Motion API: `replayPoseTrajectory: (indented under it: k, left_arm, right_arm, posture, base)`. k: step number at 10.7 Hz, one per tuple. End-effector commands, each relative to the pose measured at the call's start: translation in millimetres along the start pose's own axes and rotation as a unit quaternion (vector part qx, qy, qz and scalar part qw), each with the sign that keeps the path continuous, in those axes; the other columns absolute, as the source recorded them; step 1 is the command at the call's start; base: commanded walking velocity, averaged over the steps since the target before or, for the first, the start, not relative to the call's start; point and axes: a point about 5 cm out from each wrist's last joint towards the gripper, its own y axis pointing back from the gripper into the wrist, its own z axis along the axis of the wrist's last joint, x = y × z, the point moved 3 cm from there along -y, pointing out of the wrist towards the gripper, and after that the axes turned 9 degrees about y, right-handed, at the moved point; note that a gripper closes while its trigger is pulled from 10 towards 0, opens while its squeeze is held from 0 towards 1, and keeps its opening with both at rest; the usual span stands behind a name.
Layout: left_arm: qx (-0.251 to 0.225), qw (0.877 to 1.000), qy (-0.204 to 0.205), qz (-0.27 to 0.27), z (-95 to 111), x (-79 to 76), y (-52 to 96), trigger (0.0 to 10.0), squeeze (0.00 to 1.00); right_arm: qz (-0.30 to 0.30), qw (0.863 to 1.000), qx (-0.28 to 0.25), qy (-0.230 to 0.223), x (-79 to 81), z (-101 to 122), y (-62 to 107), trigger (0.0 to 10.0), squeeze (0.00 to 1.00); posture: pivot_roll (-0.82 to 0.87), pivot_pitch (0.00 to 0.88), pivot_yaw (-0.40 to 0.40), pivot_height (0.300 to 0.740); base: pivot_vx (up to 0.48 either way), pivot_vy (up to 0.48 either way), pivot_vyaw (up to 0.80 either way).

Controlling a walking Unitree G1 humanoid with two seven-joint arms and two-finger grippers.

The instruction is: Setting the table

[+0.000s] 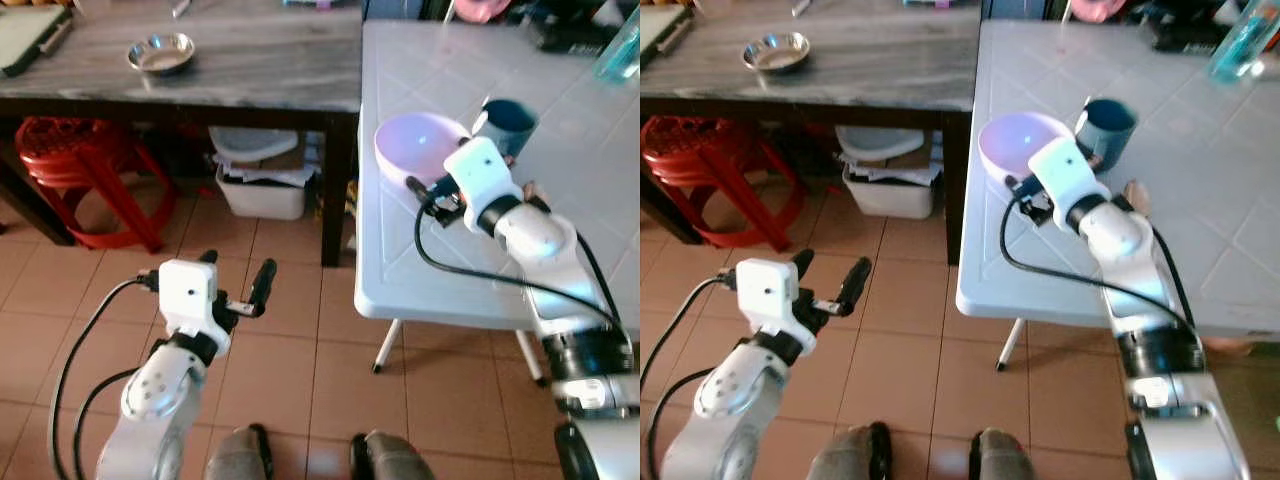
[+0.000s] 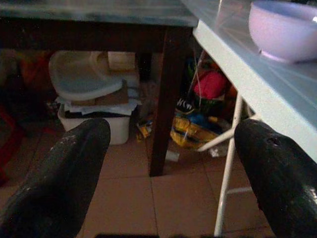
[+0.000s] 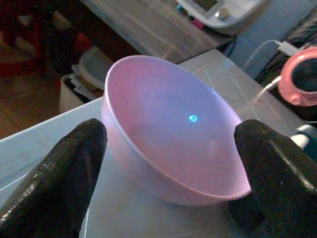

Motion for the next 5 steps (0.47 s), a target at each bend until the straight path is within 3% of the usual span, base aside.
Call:
replayPoseTrajectory:
  k: [1,3,5]
  left_arm:
    - [0.004,1.000,-0.003,0.003,1,1.6,3.7,10.0,0.00]
    - [0.003,1.000,-0.002,0.003,3,0.8,2.2,10.0,0.00]
    - [0.008,1.000,-0.004,-0.001,1,-0.4,1.9,10.0,0.00]
  right_arm:
    - [0.012,1.000,-0.013,0.006,-0.1,7,-3.1,10.0,1.00]
    - [0.017,0.999,-0.040,0.019,0.5,17,-4.1,10.0,1.00]
    - [0.058,0.996,-0.060,0.037,12.0,22,-3.1,10.0,1.00]
  posture:
    - [0.00,0.215,0.043,0.740]
    - [0.00,0.215,0.045,0.740]
    - [0.00,0.214,0.044,0.740]
  base:
    - [0.000,0.000,0.00]
    - [0.000,0.000,0.00]
    - [0.000,0.000,0.00]
